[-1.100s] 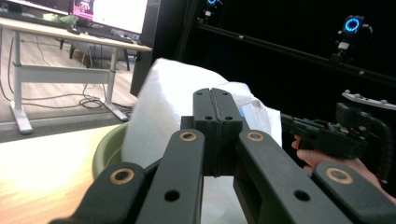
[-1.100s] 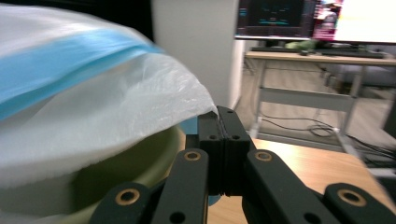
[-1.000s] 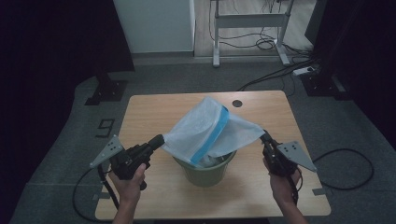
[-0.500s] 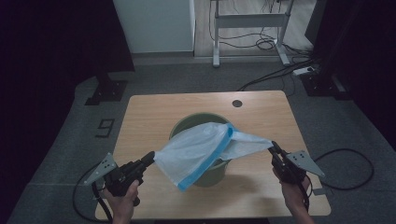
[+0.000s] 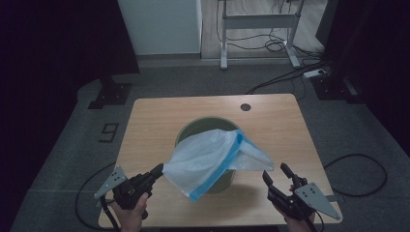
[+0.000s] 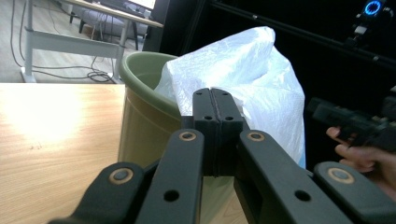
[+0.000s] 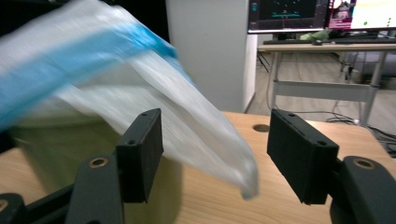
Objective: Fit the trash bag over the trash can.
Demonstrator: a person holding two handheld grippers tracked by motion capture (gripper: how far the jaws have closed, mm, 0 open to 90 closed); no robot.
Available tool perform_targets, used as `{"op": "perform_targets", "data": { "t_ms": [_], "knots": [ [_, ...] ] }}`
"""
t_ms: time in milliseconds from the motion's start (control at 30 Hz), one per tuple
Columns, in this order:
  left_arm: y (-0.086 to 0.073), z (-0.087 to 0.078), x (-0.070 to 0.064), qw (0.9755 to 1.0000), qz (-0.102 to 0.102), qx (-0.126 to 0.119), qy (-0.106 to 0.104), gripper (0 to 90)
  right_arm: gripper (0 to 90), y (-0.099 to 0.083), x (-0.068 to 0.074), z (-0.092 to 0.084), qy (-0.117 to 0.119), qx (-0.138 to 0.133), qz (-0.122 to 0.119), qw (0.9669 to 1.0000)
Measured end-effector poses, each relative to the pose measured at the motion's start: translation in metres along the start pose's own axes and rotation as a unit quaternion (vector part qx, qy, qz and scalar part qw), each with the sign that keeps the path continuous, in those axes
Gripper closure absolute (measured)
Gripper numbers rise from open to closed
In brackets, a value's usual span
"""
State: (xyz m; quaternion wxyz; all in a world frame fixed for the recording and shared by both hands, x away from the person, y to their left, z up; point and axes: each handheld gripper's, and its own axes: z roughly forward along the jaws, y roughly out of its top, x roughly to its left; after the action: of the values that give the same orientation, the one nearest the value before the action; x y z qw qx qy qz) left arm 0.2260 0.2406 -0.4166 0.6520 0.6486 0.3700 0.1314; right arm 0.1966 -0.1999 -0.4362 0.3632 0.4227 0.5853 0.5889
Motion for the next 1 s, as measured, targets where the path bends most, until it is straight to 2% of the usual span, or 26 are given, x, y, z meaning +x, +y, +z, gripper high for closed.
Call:
{"op": "perform_targets", "data": {
  "t_ms": [33, 167, 200, 233, 333, 500, 567, 600, 633, 667, 700, 733, 767, 867, 933, 967, 1000],
  "knots": [
    [0.0, 0.0, 0.0, 1.0, 0.0, 0.0, 0.0, 89.4, 35.1, 0.0, 0.0, 0.0, 0.0, 0.0, 0.0, 1.0],
    [-0.003, 0.003, 0.001, 1.0, -0.003, 0.003, -0.003, 89.2, 32.4, 0.012, 0.021, 0.008, 0.023, -0.009, 0.0, 0.9997],
    [-0.004, 0.004, 0.001, 1.0, -0.002, 0.005, -0.004, 89.1, 31.1, 0.017, 0.031, 0.017, 0.032, -0.009, -0.008, 0.9994],
    [-0.005, 0.004, 0.0, 1.0, -0.001, 0.007, -0.004, 89.1, 31.1, 0.017, 0.031, 0.017, 0.032, -0.009, -0.008, 0.9994],
    [-0.007, 0.004, -0.002, 0.9999, 0.001, 0.012, -0.006, 88.9, 30.1, 0.023, 0.043, 0.033, 0.045, -0.003, -0.011, 0.9989],
    [-0.01, 0.004, -0.005, 0.9995, -0.001, 0.024, -0.021, 86.0, 28.7, 0.033, 0.057, 0.055, 0.064, 0.005, -0.02, 0.9977],
    [-0.009, 0.003, -0.007, 0.9993, 0.01, 0.026, -0.027, 79.9, 28.6, 0.036, 0.063, 0.062, 0.067, 0.005, -0.028, 0.9973],
    [-0.007, 0.001, -0.009, 0.9995, 0.021, 0.021, -0.012, 64.4, 28.7, 0.038, 0.066, 0.068, 0.063, 0.01, -0.038, 0.9972],
    [-0.005, -0.001, -0.012, 0.9994, 0.031, 0.015, 0.008, 64.4, 28.7, 0.038, 0.066, 0.068, 0.063, 0.01, -0.038, 0.9972],
    [-0.003, -0.004, -0.014, 0.9992, 0.034, 0.011, 0.018, 53.1, 28.7, 0.038, 0.066, 0.07, 0.062, 0.014, -0.038, 0.9973],
    [0.0, -0.008, -0.015, 0.9991, 0.035, 0.013, 0.021, 37.7, 28.8, 0.036, 0.064, 0.074, 0.058, 0.027, -0.035, 0.9973],
    [0.007, -0.016, -0.017, 0.9991, 0.036, 0.01, 0.018, 34.1, 29.0, 0.035, 0.063, 0.076, 0.056, 0.035, -0.035, 0.9972],
    [0.007, -0.016, -0.017, 0.9991, 0.036, 0.01, 0.018, 32.0, 29.0, 0.035, 0.063, 0.076, 0.056, 0.035, -0.035, 0.9972],
    [0.016, -0.026, -0.022, 0.9989, 0.042, 0.001, 0.02, 30.5, 29.9, 0.03, 0.06, 0.077, 0.048, 0.054, -0.032, 0.9969],
    [0.025, -0.024, -0.028, 0.998, 0.057, 0.005, 0.025, 30.0, 30.3, 0.027, 0.059, 0.077, 0.049, 0.06, -0.033, 0.9964],
    [0.025, -0.024, -0.028, 0.998, 0.057, 0.005, 0.025, 30.0, 30.3, 0.027, 0.059, 0.077, 0.049, 0.06, -0.033, 0.9964],
    [0.03, -0.017, -0.031, 0.9972, 0.067, 0.013, 0.031, 30.0, 30.5, 0.027, 0.06, 0.075, 0.049, 0.061, -0.035, 0.9963]
  ]
}}
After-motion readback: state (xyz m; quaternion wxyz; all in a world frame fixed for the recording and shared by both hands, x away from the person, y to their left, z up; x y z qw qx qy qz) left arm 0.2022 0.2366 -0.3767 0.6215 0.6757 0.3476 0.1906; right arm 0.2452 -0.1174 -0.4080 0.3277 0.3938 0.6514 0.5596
